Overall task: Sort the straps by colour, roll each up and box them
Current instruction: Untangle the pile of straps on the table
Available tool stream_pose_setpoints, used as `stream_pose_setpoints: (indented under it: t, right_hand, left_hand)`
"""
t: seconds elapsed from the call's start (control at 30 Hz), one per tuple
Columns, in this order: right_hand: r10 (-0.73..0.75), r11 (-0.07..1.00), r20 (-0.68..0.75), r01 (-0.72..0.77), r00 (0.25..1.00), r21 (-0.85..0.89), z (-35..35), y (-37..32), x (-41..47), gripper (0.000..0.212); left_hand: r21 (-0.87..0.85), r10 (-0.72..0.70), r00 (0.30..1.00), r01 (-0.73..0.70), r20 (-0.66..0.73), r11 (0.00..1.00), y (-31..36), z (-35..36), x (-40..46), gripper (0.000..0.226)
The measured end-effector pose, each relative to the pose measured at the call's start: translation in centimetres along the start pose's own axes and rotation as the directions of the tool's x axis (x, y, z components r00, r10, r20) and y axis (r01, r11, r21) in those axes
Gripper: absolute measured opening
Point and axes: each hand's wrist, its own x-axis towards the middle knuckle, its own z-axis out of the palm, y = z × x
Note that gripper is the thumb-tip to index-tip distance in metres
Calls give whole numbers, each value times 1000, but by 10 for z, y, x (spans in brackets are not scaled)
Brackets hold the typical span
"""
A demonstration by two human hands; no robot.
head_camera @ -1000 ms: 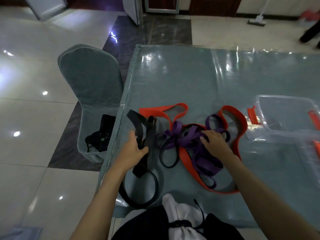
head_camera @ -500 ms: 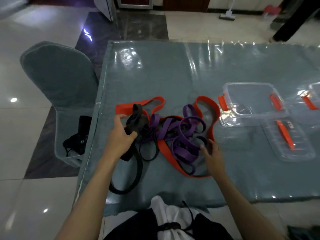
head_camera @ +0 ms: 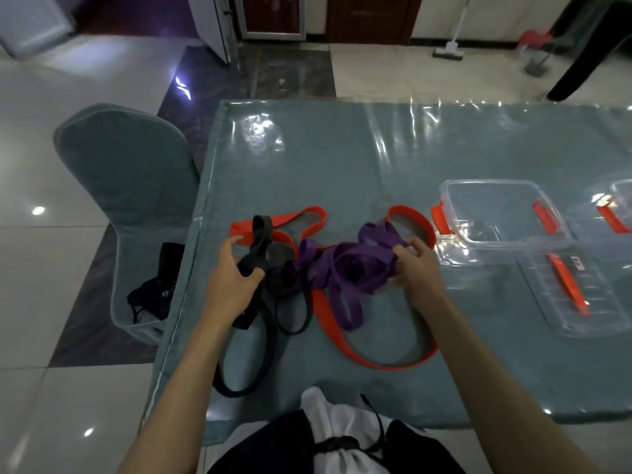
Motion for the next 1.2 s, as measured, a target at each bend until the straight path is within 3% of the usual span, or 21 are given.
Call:
stream_pose_setpoints:
  t: [0.1,0.17,0.27,0.43,0.57,0.67,0.73,0.83,0.9,0.97,1.03,1.13,1.2]
  right_hand:
    - [113,954,98,-135,989,268,13,-56,7,32]
    - [143,915,199,-206,970,346,15,-84,9,35]
    - [155,966,212,-193,965,170,15,-96,11,22]
    - [157,984,165,-141,974,-106,4,-48,19,18]
    - [257,877,86,-194,963,-440,-18,10,21,17]
    - [351,849,75,-284,933,-446,-29,37,17,34]
    - [224,750,56,-135,973,-648,-38,43,20,27]
    - [204,346,59,-15,977,-938,-42,38,18,41]
    - [89,180,40,24,995,-983,-33,31,14,46]
    - [-136,243,156,186,978,-952,-14,26,16,27]
    - [-220,288,344,397,913,-871,11,22,21,18]
    - [-39,204,552,547,833,-812,48,27,31,23]
    - [116,111,565,554,817,-825,69,38,33,27]
  left_hand:
    - [-24,5,1000,-5,-13,1000,1,-4,4,66]
    - [-33,7,1000,-8,-18,999,3,-5,6,65]
    - [-25,0,1000,0,-14,1000,4,-6,5,65]
    - [3,-6,1000,6,-29,1000,7,-3,1,63]
    - [-37,-4,1000,3,-21,999,3,-3,1,63]
    - [-43,-5,1000,4,-25,999,1,-4,2,63]
    - [-45,-2,1000,1,-26,999,0,-4,3,63]
    - [-46,-7,1000,7,-8,999,-1,-5,5,62]
    - [-38,-6,1000,6,-1,999,0,-5,5,61]
    - [-26,-3,1000,3,-5,1000,1,-5,7,60]
    - [-12,-1,1000,1,-10,1000,2,-4,9,60]
    - [6,-10,1000,10,-14,1000,2,-2,13,61]
    - [7,-19,1000,19,-6,1000,1,-1,15,62]
